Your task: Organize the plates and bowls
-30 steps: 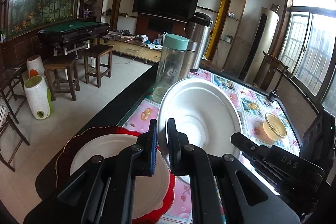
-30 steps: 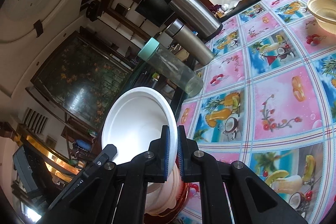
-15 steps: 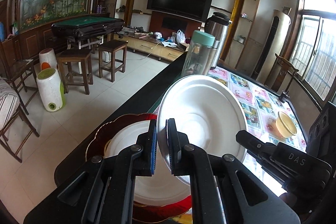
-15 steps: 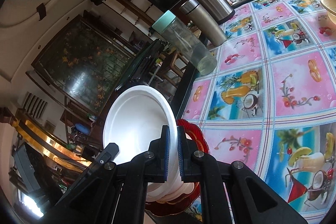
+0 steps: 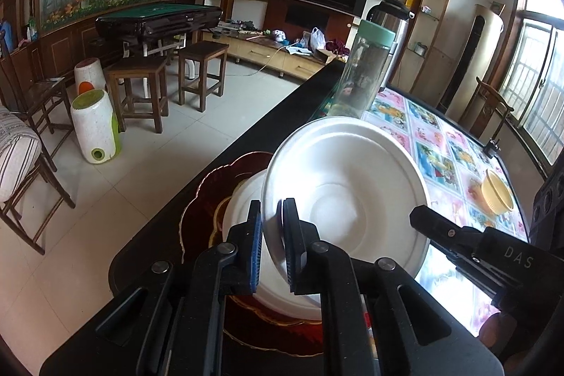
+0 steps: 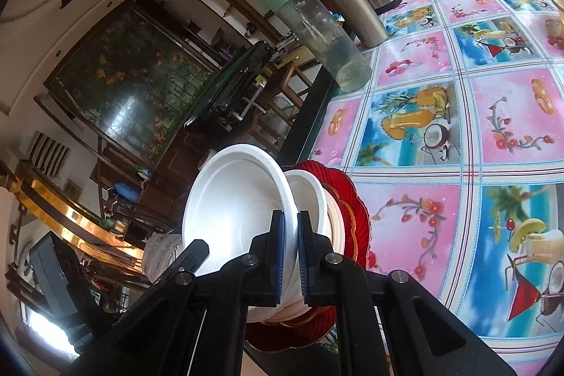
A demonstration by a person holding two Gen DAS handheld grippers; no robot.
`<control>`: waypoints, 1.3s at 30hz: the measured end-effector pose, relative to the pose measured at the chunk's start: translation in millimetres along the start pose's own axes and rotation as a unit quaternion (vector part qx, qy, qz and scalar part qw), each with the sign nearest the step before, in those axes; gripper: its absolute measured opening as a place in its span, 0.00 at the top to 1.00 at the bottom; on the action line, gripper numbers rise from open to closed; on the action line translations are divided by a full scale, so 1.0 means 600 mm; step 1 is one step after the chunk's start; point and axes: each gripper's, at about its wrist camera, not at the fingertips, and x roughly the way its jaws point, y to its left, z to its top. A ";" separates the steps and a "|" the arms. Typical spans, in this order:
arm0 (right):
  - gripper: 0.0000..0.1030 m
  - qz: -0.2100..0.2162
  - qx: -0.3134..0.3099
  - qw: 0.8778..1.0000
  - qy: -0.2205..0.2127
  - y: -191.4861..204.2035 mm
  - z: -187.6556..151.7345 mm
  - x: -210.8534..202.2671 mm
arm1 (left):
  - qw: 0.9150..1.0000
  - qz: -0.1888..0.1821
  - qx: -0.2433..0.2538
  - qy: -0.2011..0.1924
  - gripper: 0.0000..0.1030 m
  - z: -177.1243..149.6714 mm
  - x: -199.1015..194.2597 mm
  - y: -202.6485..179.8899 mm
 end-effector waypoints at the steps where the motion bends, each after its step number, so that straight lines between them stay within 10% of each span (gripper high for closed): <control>1: 0.93 -0.003 -0.002 1.000 0.001 0.002 -0.001 0.002 | 1.000 0.001 0.000 0.005 0.90 -0.002 0.004 0.001; 39: 0.93 -0.020 -0.011 1.000 0.011 0.001 -0.021 0.019 | 0.999 0.023 0.008 0.025 0.89 -0.021 0.025 0.012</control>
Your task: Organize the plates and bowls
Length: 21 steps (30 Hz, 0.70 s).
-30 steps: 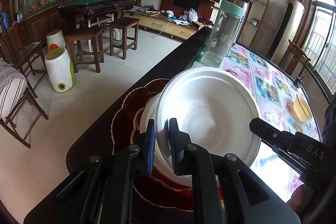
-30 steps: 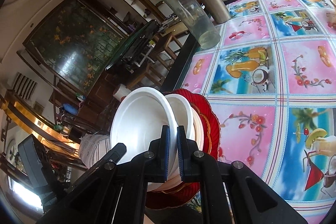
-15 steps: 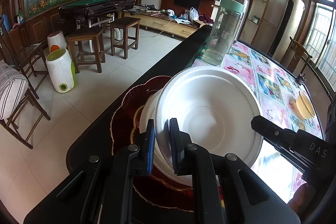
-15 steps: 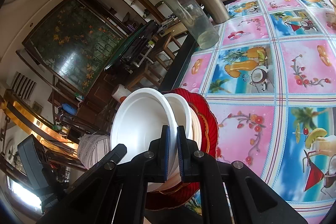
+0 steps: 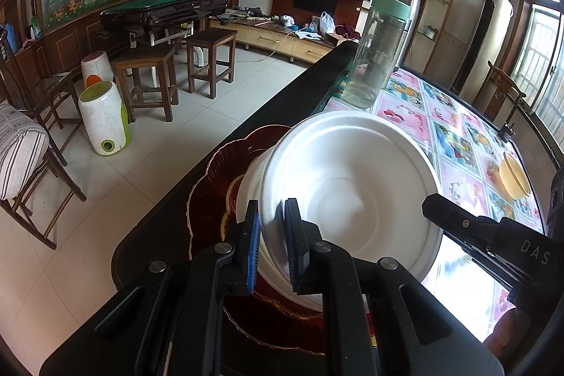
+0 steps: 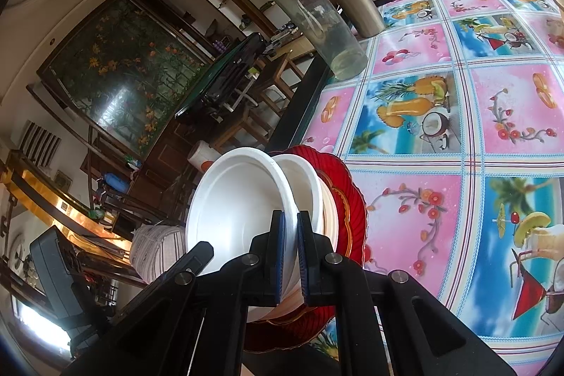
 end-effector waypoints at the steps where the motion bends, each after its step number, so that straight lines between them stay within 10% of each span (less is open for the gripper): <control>1: 0.93 0.000 0.000 1.000 0.001 0.000 -0.001 0.001 | 1.000 0.000 0.000 0.000 0.89 -0.001 0.000 0.001; 21: 0.92 -0.006 -0.004 1.000 0.006 0.002 -0.004 0.011 | 1.000 -0.006 -0.006 0.011 0.87 0.006 0.000 0.023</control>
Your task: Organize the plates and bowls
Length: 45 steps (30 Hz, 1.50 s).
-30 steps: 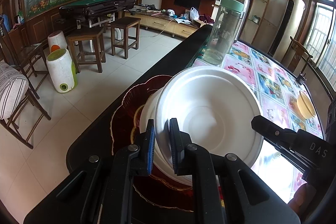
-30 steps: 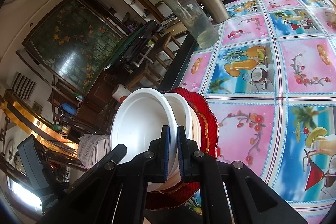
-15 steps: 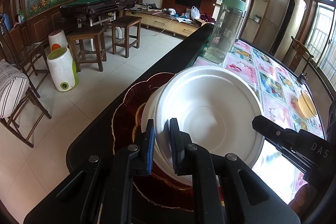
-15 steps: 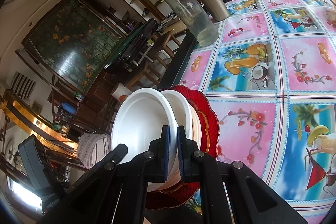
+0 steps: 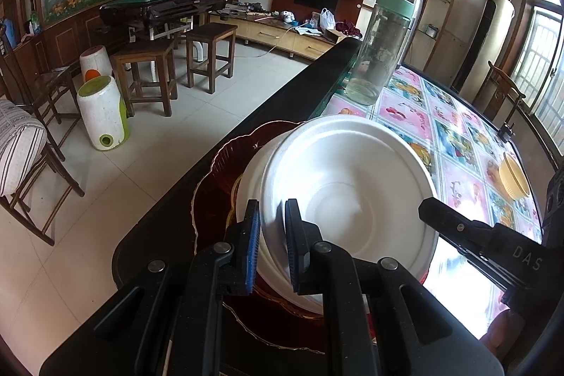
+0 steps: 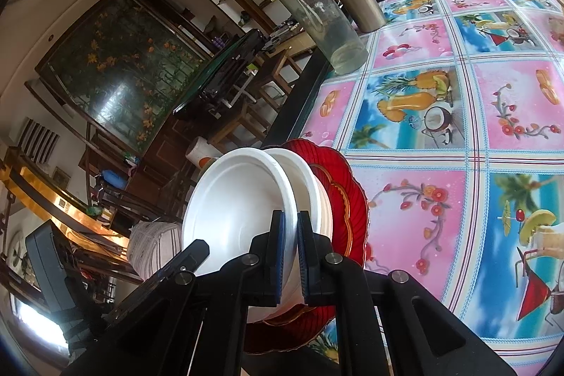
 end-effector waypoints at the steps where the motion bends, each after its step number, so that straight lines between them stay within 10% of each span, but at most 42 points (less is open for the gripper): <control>1: 0.92 -0.003 -0.001 1.000 -0.001 0.000 0.000 0.000 | 1.000 0.000 0.000 -0.001 0.87 0.001 -0.002 0.001; 8: 0.90 -0.013 0.001 1.000 -0.006 -0.013 0.003 0.001 | 0.999 0.027 -0.025 -0.022 0.64 0.014 -0.016 0.036; 19: 0.88 0.008 -0.010 1.000 0.001 -0.009 0.003 0.004 | 0.999 0.034 -0.025 -0.019 0.64 0.015 -0.009 0.034; 23: 0.70 0.031 0.020 0.999 -0.022 -0.034 0.021 -0.022 | 0.999 0.037 -0.020 -0.020 0.64 0.016 -0.010 0.027; 45: 0.70 0.018 0.087 0.993 -0.073 -0.154 0.067 -0.107 | 0.992 0.027 0.108 -0.062 0.64 0.010 -0.060 -0.144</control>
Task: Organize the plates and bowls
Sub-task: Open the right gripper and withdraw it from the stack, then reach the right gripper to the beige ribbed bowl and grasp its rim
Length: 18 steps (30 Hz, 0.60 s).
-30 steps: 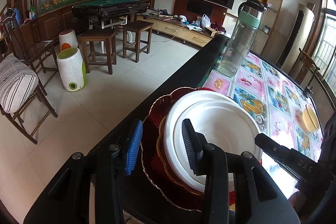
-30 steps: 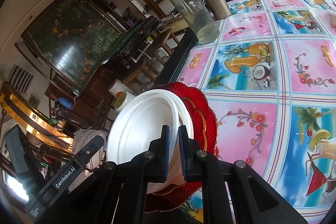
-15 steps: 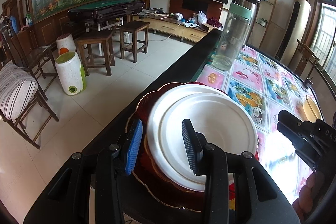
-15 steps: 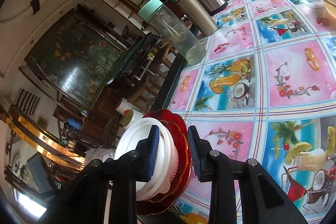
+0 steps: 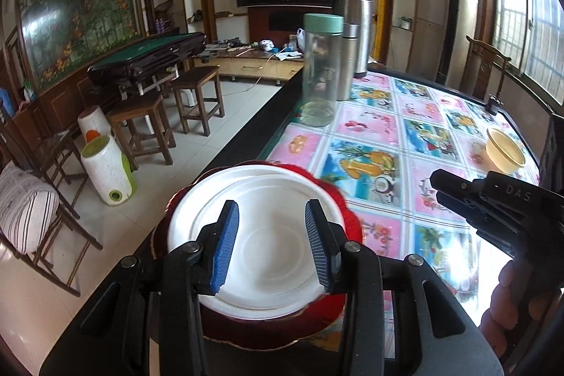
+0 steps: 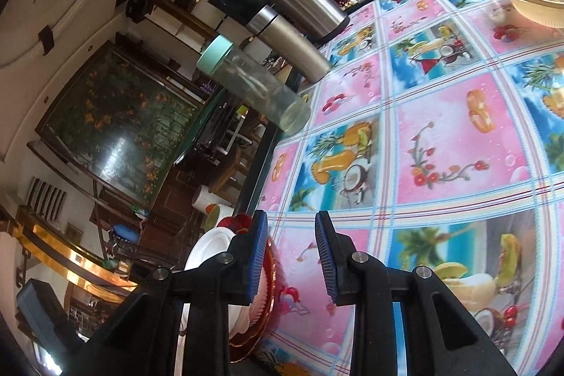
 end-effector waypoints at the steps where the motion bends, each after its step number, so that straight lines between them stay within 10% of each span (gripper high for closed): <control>1: 0.70 -0.001 0.002 1.000 -0.003 -0.005 0.004 -0.004 | 1.000 -0.002 0.006 -0.001 0.64 0.004 -0.001 -0.010; 18: 0.70 -0.056 0.016 0.995 -0.078 -0.140 0.137 -0.152 | 0.994 -0.019 0.106 -0.027 0.63 0.068 -0.001 -0.211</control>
